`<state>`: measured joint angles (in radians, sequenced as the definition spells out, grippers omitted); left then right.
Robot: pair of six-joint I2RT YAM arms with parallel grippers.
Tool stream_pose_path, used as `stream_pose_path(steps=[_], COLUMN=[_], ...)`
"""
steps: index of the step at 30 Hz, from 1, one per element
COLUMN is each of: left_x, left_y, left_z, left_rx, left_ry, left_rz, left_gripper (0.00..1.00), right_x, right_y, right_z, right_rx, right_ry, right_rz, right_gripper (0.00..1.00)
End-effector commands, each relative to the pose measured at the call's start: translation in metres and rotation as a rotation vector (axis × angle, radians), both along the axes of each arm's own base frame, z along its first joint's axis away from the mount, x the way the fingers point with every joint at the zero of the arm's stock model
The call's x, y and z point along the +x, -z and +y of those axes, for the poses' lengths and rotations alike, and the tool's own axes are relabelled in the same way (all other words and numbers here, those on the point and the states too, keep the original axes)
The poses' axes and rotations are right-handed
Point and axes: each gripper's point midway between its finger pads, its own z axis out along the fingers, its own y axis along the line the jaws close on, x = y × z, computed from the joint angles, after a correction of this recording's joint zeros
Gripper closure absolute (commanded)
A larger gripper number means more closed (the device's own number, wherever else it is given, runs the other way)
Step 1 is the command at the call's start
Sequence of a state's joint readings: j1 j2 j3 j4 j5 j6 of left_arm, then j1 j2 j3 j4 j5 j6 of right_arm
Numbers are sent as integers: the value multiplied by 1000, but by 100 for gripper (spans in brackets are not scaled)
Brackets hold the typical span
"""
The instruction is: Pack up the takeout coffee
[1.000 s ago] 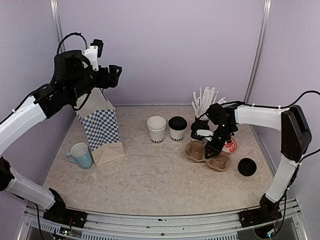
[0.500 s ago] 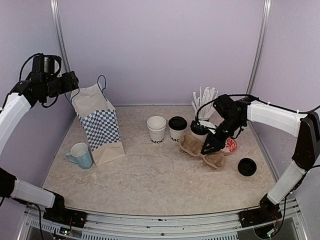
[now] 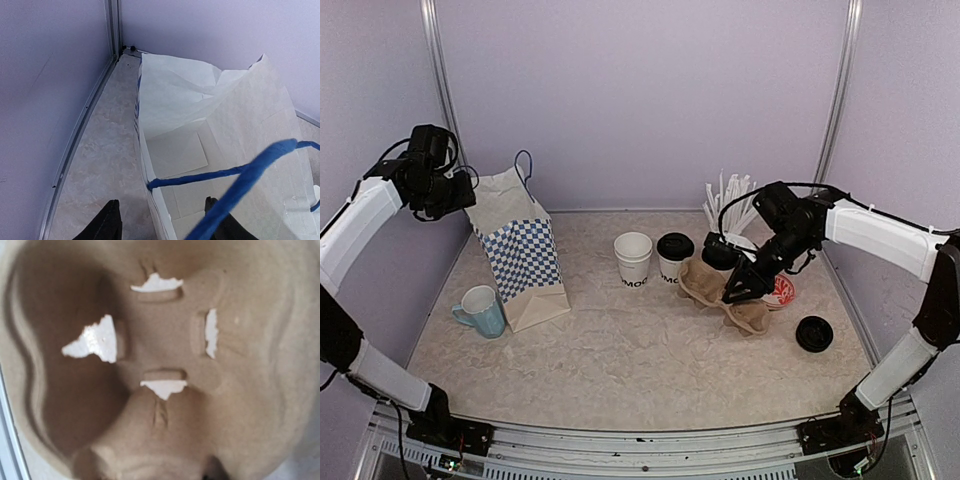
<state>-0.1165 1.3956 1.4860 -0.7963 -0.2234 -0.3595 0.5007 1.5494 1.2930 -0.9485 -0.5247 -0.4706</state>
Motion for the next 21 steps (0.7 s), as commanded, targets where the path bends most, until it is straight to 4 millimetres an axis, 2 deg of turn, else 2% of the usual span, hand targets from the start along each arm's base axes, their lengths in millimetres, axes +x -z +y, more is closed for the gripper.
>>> stream_pose_path(steps=[1,6,8,10,13,16,21], left_x=[10,19,21,21,18,13,-2], left_y=[5,23,23,17,-1,-23,-80], left_z=[-6,-14,-17,-22,-30,-40,-68], left_rx=[-38,-52,-62,-64,-73,-88,-134], left_ry=[39,78,88,98,121,148,266], left_rz=[17,69,73,58,20,-29,-164], left_gripper=[50,71,84,91,100,100,100], right_x=[-3,-5,-4,-5,-6,-4,5], right_y=[-20,-41,-49,-55,-68,-82,-113], right_z=[3,8,9,10,12,14,20], right_rx=[57,108,123,136,159,189,229], right_ry=[-19,-41,-46,-54,-66,-68,-71], right_rz=[-30,-67,-81,-91,-118,-152,-219], right_gripper=[85,85,86,86,87,87,88])
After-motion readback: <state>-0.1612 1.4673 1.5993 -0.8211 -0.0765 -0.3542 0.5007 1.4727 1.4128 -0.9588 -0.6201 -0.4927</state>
